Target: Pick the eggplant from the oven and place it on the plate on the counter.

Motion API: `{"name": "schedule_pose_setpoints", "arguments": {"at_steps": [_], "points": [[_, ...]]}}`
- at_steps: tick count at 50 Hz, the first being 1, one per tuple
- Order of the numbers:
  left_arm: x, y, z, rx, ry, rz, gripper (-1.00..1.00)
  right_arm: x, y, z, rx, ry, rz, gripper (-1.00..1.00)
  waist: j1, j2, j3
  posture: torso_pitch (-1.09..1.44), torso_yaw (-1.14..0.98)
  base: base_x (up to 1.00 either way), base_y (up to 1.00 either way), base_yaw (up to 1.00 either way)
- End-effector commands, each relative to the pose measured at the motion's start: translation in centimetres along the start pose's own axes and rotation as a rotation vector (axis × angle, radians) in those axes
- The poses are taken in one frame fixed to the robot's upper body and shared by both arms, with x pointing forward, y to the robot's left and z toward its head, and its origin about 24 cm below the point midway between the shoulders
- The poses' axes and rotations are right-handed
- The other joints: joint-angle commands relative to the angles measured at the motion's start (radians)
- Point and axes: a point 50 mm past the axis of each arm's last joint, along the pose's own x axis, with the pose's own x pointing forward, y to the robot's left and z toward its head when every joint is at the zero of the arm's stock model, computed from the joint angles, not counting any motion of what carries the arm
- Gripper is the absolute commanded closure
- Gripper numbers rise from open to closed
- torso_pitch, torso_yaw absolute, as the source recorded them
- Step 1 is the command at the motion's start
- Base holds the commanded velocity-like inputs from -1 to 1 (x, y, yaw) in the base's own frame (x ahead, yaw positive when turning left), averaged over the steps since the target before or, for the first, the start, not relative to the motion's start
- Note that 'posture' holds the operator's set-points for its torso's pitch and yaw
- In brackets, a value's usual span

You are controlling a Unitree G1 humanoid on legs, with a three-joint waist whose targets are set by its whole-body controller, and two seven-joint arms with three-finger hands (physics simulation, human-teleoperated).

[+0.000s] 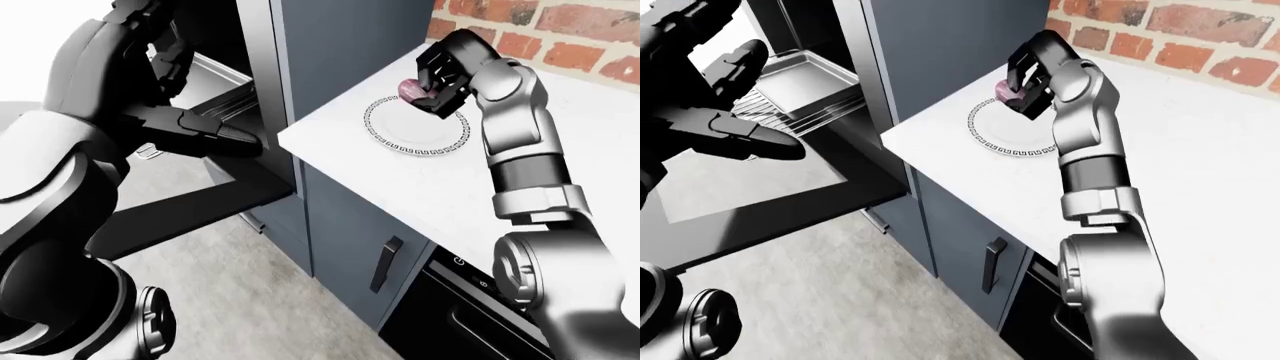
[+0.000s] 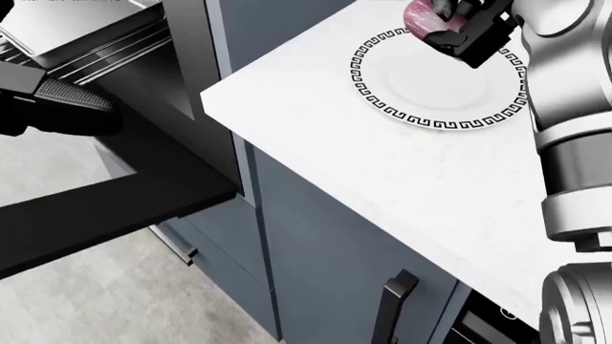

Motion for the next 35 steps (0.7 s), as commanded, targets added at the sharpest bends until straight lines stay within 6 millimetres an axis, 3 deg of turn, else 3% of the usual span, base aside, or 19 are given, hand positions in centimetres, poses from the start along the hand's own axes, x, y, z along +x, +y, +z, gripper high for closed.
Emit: {"name": "schedule_pose_setpoints", "arguments": {"at_steps": [1, 30, 31, 35], "points": [[-0.1, 0.2, 1.1, 0.01, -0.071, 0.023, -1.0, -0.3, -2.0, 1.9, -0.008, -0.083, -0.091, 0.98, 0.0, -0.002, -0.032, 0.03, 0.0, 0.0, 0.0, 0.0], [0.4, -0.3, 0.3, 0.011, -0.058, 0.012, -1.0, 1.1, -0.4, 0.3, -0.034, -0.017, -0.091, 0.99, 0.003, -0.006, -0.04, 0.03, 0.0, 0.0, 0.0, 0.0], [0.4, -0.3, 0.3, 0.012, -0.058, 0.011, -1.0, 1.1, -0.3, 0.1, -0.036, -0.012, -0.09, 0.87, 0.003, -0.006, -0.04, 0.03, 0.0, 0.0, 0.0, 0.0], [0.5, -0.2, -0.1, 0.011, -0.053, 0.015, -1.0, 1.2, 0.0, -0.4, -0.051, 0.006, -0.098, 0.74, 0.004, -0.006, -0.041, 0.03, 0.0, 0.0, 0.0, 0.0]]}}
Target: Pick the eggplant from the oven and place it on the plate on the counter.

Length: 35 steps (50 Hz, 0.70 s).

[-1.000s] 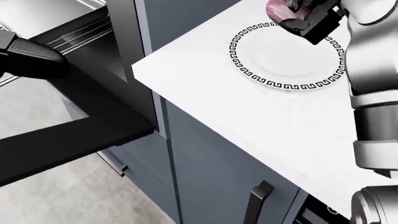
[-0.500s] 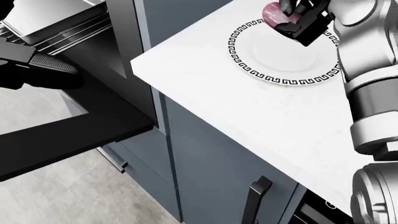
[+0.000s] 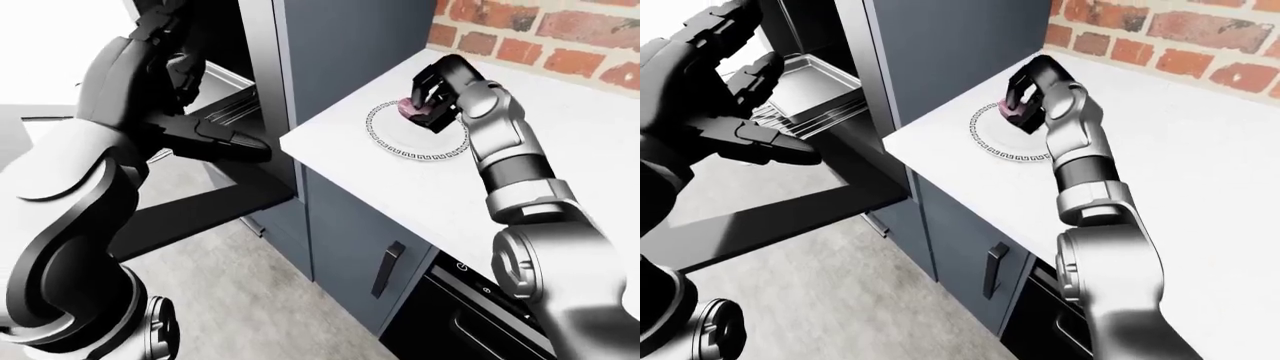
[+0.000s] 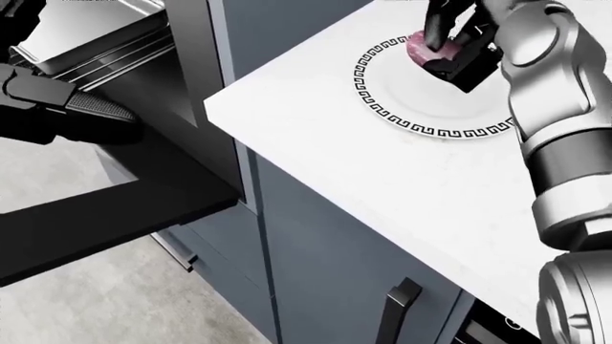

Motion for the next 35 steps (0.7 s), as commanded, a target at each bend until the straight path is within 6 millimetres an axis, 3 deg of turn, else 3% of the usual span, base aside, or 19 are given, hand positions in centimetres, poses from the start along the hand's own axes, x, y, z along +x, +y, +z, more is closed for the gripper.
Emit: {"name": "schedule_pose_setpoints", "arguments": {"at_steps": [1, 14, 18, 23, 28, 35], "points": [[-0.3, 0.4, 1.3, 0.012, -0.076, 0.029, -1.0, -0.3, -2.5, 1.9, -0.006, -0.073, -0.1, 0.71, 0.0, -0.002, -0.033, 0.03, 0.0, 0.0, 0.0, 0.0], [-0.3, 0.3, 1.1, 0.011, -0.076, 0.031, -1.0, -0.3, -1.9, 1.0, -0.03, -0.045, -0.103, 0.06, 0.001, -0.004, -0.032, 0.03, 0.0, 0.0, 0.0, 0.0], [-0.3, 0.4, 1.1, 0.01, -0.075, 0.03, -1.0, -0.3, -2.0, 1.0, -0.031, -0.047, -0.101, -0.25, 0.002, -0.004, -0.033, 0.03, 0.0, 0.0, 0.0, 0.0], [-0.3, 0.4, 1.3, 0.009, -0.078, 0.031, -1.0, -0.5, -2.9, 1.3, -0.033, -0.055, -0.111, -0.32, 0.002, -0.005, -0.033, 0.03, 0.0, 0.0, 0.0, 0.0], [-0.4, 0.4, 1.6, 0.011, -0.081, 0.032, -1.0, -1.3, -5.1, 2.0, -0.027, -0.086, -0.143, -0.33, 0.003, -0.006, -0.031, 0.03, 0.0, 0.0, 0.0, 0.0], [-1.0, 1.7, 3.0, -0.004, -0.107, 0.062, -1.0, -4.8, -8.4, 1.7, 0.032, -0.148, -0.181, -0.36, 0.007, -0.013, -0.024, 0.03, 0.0, 0.0, 0.0, 0.0]]}}
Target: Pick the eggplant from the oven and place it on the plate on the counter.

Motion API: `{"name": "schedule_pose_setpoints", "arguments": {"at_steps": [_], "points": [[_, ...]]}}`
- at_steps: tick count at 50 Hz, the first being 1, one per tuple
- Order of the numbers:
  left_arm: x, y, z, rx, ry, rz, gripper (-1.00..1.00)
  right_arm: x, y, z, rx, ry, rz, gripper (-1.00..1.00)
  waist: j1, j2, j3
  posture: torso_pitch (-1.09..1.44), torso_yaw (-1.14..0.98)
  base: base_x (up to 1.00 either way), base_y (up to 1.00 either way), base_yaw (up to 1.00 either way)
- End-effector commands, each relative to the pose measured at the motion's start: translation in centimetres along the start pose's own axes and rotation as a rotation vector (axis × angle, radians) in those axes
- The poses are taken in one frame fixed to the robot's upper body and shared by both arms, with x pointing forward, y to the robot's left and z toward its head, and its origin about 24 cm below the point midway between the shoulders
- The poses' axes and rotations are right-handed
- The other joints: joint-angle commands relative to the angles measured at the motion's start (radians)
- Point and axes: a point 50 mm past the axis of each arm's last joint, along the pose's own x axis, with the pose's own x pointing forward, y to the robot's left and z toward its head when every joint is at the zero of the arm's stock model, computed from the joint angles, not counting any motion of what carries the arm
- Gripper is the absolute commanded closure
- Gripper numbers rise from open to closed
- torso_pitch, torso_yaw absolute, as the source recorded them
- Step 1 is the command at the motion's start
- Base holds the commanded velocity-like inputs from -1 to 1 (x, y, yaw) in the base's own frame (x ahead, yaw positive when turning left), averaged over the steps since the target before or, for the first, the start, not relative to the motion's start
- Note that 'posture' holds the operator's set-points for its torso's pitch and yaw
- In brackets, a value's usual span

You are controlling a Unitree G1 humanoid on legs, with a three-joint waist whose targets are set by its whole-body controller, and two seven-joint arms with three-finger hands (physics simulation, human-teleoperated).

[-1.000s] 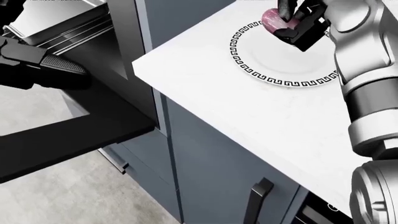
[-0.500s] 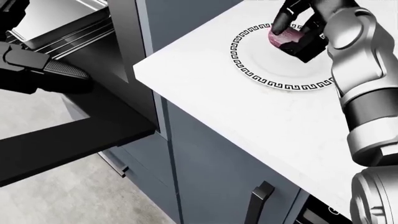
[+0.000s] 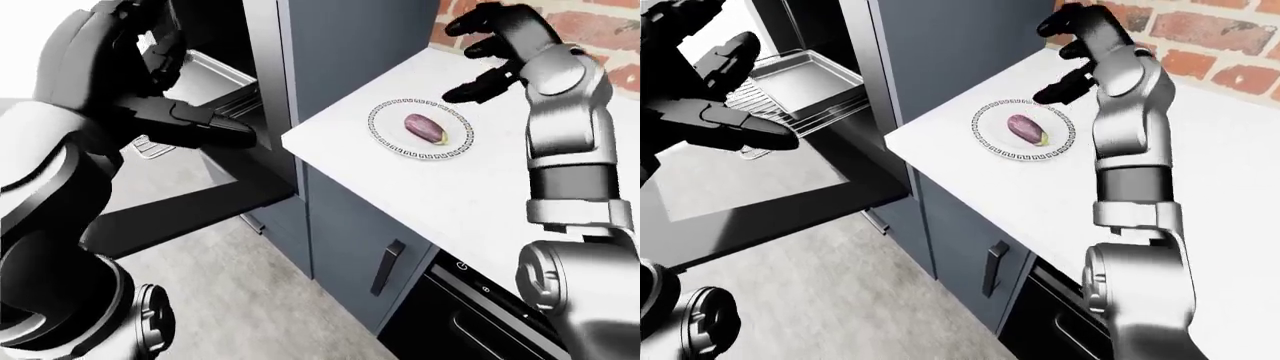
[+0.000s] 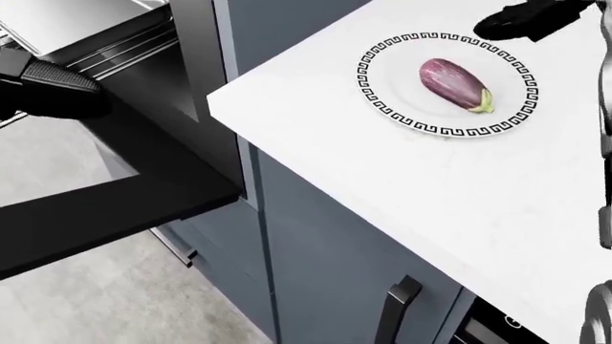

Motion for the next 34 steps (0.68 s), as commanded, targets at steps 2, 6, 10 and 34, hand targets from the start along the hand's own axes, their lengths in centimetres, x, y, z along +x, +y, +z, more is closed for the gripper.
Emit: {"name": "schedule_pose_setpoints", "arguments": {"at_steps": [2, 6, 10, 34], "points": [[-0.8, 1.0, 1.7, 0.003, -0.077, 0.042, -1.0, -1.8, -2.7, 0.8, 0.016, -0.058, -0.05, -0.39, 0.0, -0.002, -0.029, 0.03, 0.0, 0.0, 0.0, 0.0], [-1.7, 2.3, 2.2, -0.008, -0.104, 0.082, -1.0, -5.1, -4.9, 0.5, -0.019, -0.095, -0.082, -0.46, 0.0, -0.006, -0.026, 0.03, 0.0, 0.0, 0.0, 0.0], [-2.7, 3.8, 2.8, -0.013, -0.128, 0.133, -1.0, -8.6, -7.6, 0.7, -0.061, -0.133, -0.126, -0.58, 0.0, -0.005, -0.023, 0.03, 0.0, 0.0, 0.0, 0.0], [-9.8, 7.0, 5.0, 0.019, -0.262, 0.338, -1.0, -25.0, -14.1, -0.7, -0.239, -0.251, -0.302, -1.0, -0.014, -0.017, 0.011, 0.03, 0.0, 0.0, 0.0, 0.0]]}}
